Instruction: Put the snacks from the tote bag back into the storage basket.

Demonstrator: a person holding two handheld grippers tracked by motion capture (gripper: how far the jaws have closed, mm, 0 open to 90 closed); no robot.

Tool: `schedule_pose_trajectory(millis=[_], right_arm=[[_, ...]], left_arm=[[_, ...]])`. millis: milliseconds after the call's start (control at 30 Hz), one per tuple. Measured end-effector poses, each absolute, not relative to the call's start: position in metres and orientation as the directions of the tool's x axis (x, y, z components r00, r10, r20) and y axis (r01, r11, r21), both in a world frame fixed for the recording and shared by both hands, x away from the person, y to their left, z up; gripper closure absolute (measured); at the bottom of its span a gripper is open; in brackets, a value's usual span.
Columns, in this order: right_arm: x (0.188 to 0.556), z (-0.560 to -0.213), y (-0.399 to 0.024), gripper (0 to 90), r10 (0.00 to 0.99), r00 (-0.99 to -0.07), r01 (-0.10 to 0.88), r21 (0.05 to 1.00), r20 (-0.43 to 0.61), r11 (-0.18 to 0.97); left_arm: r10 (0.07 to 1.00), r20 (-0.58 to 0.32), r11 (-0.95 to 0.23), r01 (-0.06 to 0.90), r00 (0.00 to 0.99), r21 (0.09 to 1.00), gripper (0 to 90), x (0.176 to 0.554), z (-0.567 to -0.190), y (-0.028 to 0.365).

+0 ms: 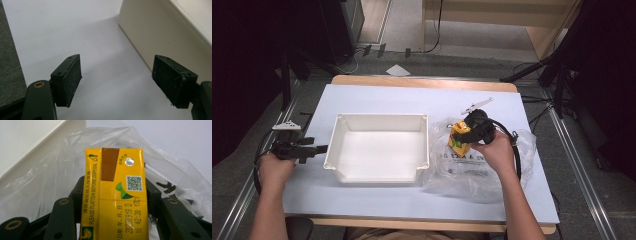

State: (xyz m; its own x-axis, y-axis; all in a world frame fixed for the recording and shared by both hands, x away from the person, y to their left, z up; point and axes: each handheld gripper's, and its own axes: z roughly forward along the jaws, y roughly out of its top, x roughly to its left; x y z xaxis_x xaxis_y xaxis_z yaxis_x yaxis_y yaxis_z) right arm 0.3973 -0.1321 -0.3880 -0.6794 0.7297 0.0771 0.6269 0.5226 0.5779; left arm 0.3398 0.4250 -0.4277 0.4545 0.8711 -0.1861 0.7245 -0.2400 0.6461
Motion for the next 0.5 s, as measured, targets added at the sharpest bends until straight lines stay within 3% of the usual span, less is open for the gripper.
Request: schedule_pose_trajectory(millis=[500], right_arm=[[0.391,-0.37,-0.136,52.6,0.729,-0.68,0.613,0.602,0.073,0.512]], left_arm=[[0.871,-0.189,-0.238,0.725,0.454,0.646,24.8,0.34,-0.428,0.425]])
